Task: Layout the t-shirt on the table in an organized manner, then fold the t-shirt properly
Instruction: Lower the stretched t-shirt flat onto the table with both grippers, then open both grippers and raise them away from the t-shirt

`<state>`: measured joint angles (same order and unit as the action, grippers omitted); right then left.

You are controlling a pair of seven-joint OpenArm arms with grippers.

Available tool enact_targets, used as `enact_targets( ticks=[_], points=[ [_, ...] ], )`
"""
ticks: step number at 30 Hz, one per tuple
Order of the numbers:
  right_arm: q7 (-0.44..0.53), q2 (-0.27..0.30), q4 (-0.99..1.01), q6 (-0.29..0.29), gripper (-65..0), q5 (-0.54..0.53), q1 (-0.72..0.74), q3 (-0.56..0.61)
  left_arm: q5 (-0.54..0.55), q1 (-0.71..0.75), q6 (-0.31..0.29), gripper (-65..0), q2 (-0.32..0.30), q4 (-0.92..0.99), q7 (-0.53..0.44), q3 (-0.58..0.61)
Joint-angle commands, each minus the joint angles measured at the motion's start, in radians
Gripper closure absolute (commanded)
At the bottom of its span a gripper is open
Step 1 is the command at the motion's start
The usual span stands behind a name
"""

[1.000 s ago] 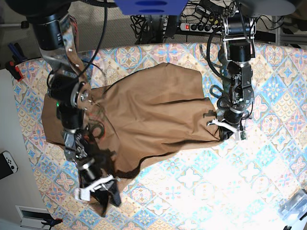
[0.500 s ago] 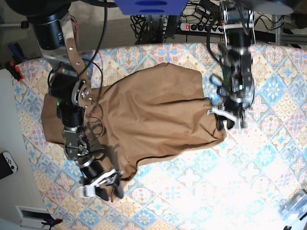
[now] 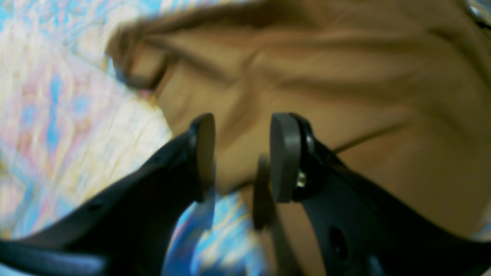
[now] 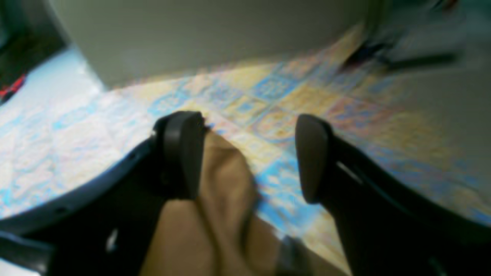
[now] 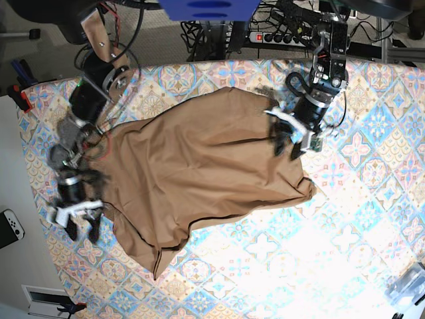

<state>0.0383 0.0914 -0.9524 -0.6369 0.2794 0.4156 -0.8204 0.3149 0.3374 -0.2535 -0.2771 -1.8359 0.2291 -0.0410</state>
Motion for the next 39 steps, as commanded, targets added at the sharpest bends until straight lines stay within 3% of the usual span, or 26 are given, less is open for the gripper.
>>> enact_targets(
  ticks=[1, 12, 16, 27, 36, 39],
  points=[
    [-0.007, 0.009, -0.046, -0.005, -36.4, -0.002, -0.024, -0.012, 0.005, 0.009, 0.0, -24.0, -0.004, -0.043, 0.005, 0.008],
    [-0.429, 0.009, -0.411, -0.01, -36.4, -0.004, -0.137, -0.034, 0.01, 0.164, 0.009, -24.0, 0.058, -0.193, 0.028, 0.043],
    [-0.525, 0.009, -0.466, -0.01, -36.4, -0.039, -0.209, -0.034, 0.011, 0.217, 0.009, -24.0, 0.062, -0.207, 0.028, 0.045],
    [-0.711, 0.009, -0.594, -0.01, -36.4, -0.308, -0.39, -0.035, 0.005, 0.311, 0.009, -24.0, 0.06, -0.21, 0.028, 0.037],
    [-0.754, 0.009, -0.626, -0.01, -36.4, -0.322, -0.398, -0.239, 0.005, 0.305, 0.004, -24.0, 0.054, -0.21, 0.028, 0.036],
    [-0.754, 0.009, -0.621, -0.01, -36.4, -0.323, -0.398, -0.253, 0.005, 0.303, 0.003, -24.0, 0.054, -0.21, 0.028, 0.036]
  ],
)
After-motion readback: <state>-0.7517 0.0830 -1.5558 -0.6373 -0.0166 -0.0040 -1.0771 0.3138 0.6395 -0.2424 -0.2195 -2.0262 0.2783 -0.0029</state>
